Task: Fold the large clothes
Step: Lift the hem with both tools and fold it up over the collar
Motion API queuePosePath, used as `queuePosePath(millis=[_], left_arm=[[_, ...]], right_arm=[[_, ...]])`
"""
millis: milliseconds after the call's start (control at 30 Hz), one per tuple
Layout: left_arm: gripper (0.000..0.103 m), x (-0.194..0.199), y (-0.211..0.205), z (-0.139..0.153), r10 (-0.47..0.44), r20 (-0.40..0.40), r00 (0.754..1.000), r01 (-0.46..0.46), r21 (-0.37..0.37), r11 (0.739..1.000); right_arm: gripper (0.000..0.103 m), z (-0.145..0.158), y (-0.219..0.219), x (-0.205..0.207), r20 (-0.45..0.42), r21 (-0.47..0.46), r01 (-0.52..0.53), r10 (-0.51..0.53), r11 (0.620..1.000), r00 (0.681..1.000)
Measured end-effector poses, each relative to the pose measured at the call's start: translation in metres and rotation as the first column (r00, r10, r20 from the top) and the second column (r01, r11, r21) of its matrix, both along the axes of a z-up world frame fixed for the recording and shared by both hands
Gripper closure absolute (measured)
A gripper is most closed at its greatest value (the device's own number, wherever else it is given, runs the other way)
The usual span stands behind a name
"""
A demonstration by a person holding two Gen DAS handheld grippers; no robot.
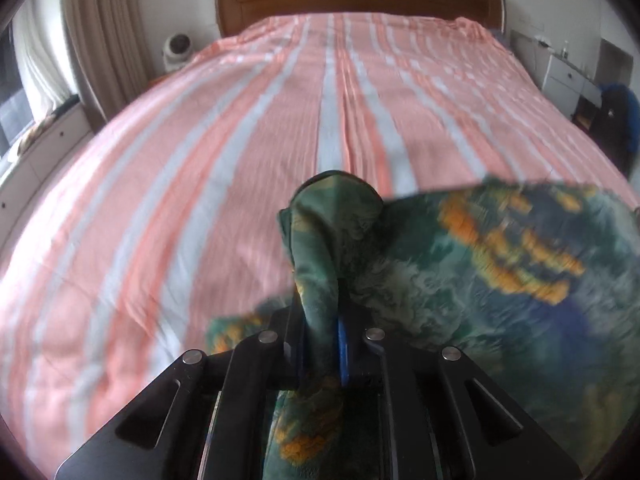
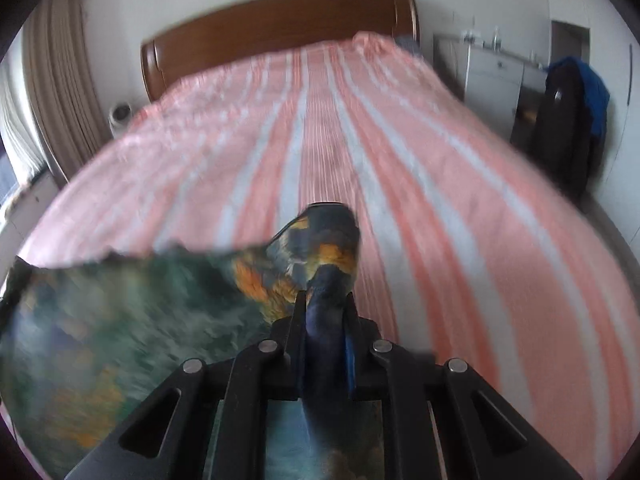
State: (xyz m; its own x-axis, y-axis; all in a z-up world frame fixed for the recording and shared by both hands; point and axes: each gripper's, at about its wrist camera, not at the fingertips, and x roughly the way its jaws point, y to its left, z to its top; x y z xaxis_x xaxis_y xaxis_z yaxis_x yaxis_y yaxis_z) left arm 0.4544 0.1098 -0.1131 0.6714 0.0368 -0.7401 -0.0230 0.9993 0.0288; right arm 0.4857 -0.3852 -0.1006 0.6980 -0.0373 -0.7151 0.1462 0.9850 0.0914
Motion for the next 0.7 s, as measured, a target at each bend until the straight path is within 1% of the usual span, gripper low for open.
queuePosePath(millis=[33,67,100,200,267,300,333,367,400,433,467,500,533,567,600,633,700], left_arm=[[0.091,-0.004,0.001,-0.007,0.000,0.016,1.000,0.000,-0.009,1.000],[0.091,-0.008,0.001,-0.011,0.003,0.037,0.999,-0.002,-0.015,1.000],[0.091,-0.011,0.003,-0.012,0.007,0.055,0.998,-0.006,-0.028,1.000],[0.089,-0.009,0.008,-0.013,0.013,0.055,0.998,-0.009,-0.064,0.998],[0.085,-0.008,0.009,-0.012,0.013,0.055,0.998,-0.010,-0.059,0.998],[0.084,-0.007,0.009,-0.012,0.015,0.056,0.998,-0.012,-0.056,0.998],[0.078,-0.008,0.009,-0.012,0.018,0.056,0.998,-0.015,-0.048,0.999],[0.067,-0.008,0.007,-0.008,0.031,0.044,0.999,-0.030,-0.029,0.999],[0.059,-0.008,0.007,-0.003,0.044,0.028,0.999,-0.044,-0.008,0.999],[0.044,-0.007,0.007,0.007,0.057,0.011,0.998,-0.057,0.019,0.998],[0.036,-0.008,0.006,0.019,0.058,0.017,0.998,-0.059,0.027,0.998],[0.035,-0.013,0.006,0.033,0.051,0.040,0.998,-0.052,0.021,0.998],[0.030,-0.020,0.004,0.048,0.034,0.068,0.997,-0.034,0.010,0.999],[0.022,-0.027,-0.002,0.065,0.004,0.099,0.995,-0.004,0.002,1.000],[0.018,-0.033,-0.011,0.080,-0.026,0.120,0.992,0.026,0.002,1.000],[0.014,-0.035,-0.020,0.089,-0.054,0.129,0.990,0.054,0.002,0.999],[0.014,-0.038,-0.056,0.106,-0.144,0.126,0.981,0.146,-0.002,0.989]], right_arm=[[0.087,-0.017,0.001,0.004,-0.017,0.031,-0.006,0.007,0.999,1.000],[0.087,-0.027,-0.001,0.002,-0.013,0.054,-0.006,0.006,0.999,1.000],[0.086,-0.032,0.000,0.003,0.000,0.061,-0.004,0.004,0.998,1.000],[0.084,-0.035,-0.010,0.004,0.013,0.100,-0.006,0.004,0.995,1.000],[0.083,-0.037,-0.014,0.002,0.012,0.145,-0.004,0.003,0.989,1.000],[0.082,-0.038,-0.018,0.002,0.014,0.170,-0.002,0.000,0.986,1.000],[0.082,-0.038,-0.023,0.001,0.021,0.197,-0.003,-0.001,0.980,1.000],[0.077,-0.040,-0.021,0.001,0.023,0.208,-0.003,-0.002,0.978,1.000],[0.071,-0.040,-0.023,-0.001,0.025,0.225,0.000,-0.006,0.974,1.000],[0.068,-0.039,-0.025,-0.003,0.021,0.239,0.001,-0.006,0.971,1.000],[0.058,-0.035,-0.027,-0.004,0.016,0.260,-0.006,0.002,0.966,1.000],[0.046,-0.026,-0.031,-0.007,0.017,0.276,-0.016,0.011,0.961,1.000],[0.042,-0.012,-0.034,-0.014,0.038,0.275,-0.017,0.006,0.961,0.999],[0.038,-0.002,-0.036,-0.020,0.062,0.266,-0.016,0.000,0.964,0.998],[0.033,0.014,-0.038,-0.033,0.105,0.251,-0.021,-0.006,0.968,0.994],[0.030,0.025,-0.039,-0.044,0.135,0.242,-0.030,-0.003,0.970,0.991],[0.027,0.043,-0.036,-0.070,0.187,0.224,-0.068,0.025,0.972,0.982]])
